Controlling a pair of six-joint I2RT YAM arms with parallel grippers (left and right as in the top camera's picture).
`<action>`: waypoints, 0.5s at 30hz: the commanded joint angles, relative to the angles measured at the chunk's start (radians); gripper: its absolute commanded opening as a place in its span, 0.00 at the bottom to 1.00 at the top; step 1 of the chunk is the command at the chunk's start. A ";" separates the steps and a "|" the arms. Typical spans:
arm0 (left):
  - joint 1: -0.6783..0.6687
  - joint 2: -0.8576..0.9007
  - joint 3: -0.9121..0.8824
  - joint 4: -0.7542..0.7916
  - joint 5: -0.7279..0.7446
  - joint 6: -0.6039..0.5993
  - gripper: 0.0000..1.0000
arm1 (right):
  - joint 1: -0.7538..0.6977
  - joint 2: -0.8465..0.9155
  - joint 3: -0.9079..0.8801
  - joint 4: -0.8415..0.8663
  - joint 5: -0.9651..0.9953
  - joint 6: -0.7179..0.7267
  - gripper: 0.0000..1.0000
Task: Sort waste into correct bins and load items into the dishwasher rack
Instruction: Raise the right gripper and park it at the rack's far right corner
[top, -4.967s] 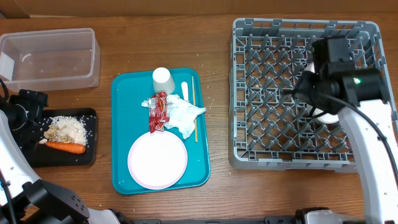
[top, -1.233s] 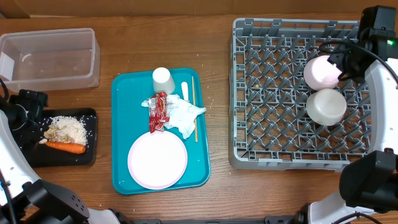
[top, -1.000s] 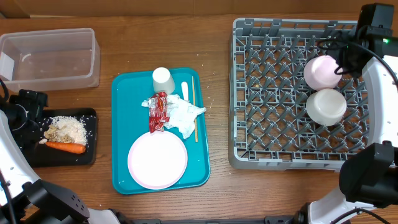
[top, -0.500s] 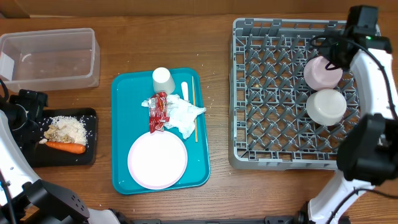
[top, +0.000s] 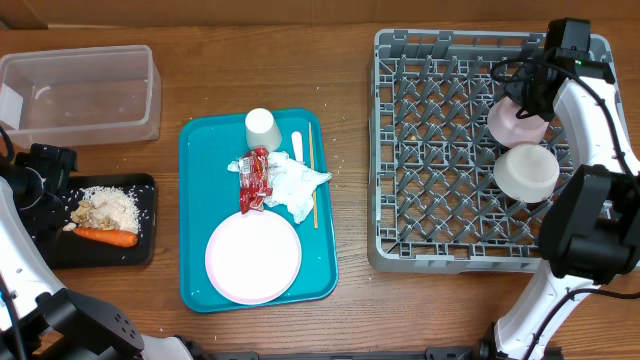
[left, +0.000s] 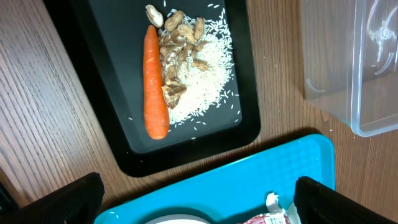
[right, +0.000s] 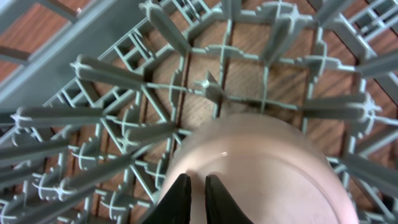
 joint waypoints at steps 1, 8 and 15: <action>0.000 0.003 -0.005 0.000 -0.008 -0.010 1.00 | -0.001 -0.028 0.073 -0.034 0.010 -0.007 0.12; 0.000 0.003 -0.005 0.000 -0.008 -0.010 1.00 | -0.001 -0.126 0.216 -0.196 0.006 -0.007 0.26; 0.000 0.003 -0.005 0.000 -0.008 -0.010 1.00 | 0.040 -0.270 0.253 -0.327 -0.237 -0.024 0.39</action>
